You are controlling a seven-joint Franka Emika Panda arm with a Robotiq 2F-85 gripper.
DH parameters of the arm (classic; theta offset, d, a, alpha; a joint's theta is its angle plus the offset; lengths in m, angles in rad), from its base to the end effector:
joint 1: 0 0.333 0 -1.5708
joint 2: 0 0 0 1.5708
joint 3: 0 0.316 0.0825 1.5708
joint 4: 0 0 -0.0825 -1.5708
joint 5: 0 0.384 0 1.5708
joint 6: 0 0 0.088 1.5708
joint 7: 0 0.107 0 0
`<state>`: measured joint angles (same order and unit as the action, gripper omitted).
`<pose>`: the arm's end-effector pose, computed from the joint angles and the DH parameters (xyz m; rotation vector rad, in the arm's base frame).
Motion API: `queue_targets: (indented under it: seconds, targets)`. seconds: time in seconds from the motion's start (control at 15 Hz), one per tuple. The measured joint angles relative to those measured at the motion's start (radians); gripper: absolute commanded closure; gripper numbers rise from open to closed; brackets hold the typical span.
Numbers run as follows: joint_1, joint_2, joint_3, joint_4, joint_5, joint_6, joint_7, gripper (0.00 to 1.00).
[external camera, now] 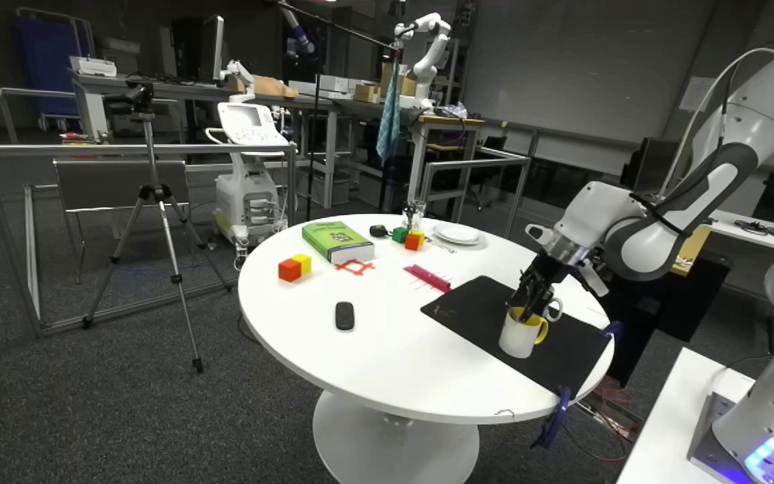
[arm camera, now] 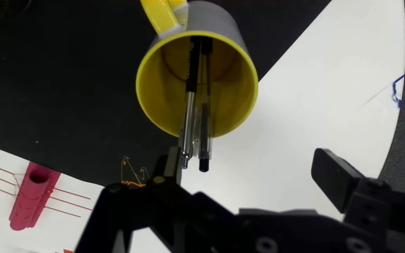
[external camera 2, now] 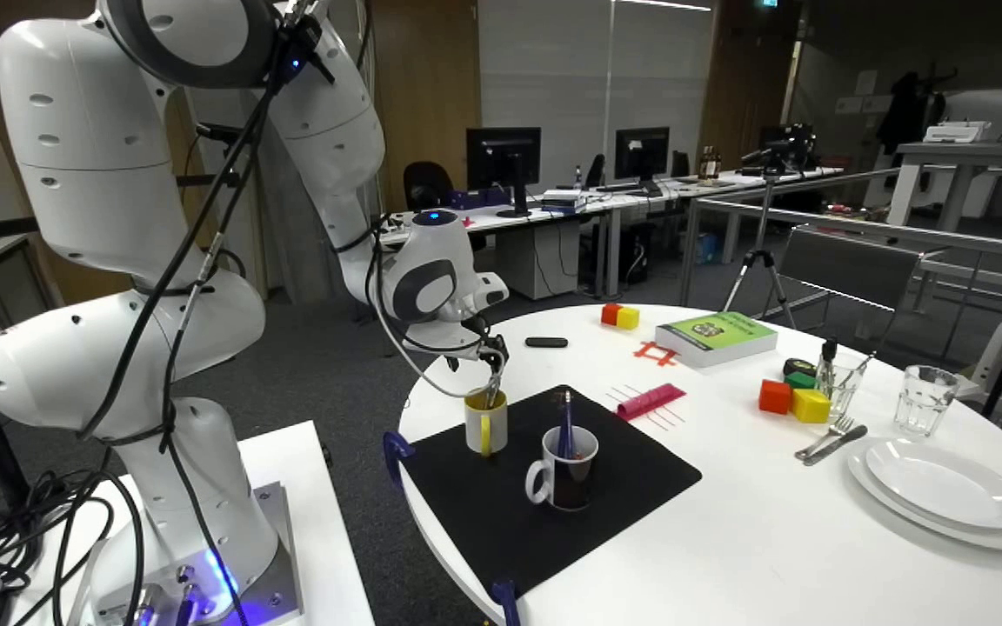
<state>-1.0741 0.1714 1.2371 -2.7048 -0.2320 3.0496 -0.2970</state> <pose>0.4216 0.1005 0.2436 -2.8582 -0.9784 -0.4729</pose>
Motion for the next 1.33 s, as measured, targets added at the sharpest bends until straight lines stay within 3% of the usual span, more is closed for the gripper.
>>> queue_targets:
  seconds: [1.33]
  targets:
    - [0.013,0.046,0.003,0.028,0.000,-0.026,-0.035,0.00]
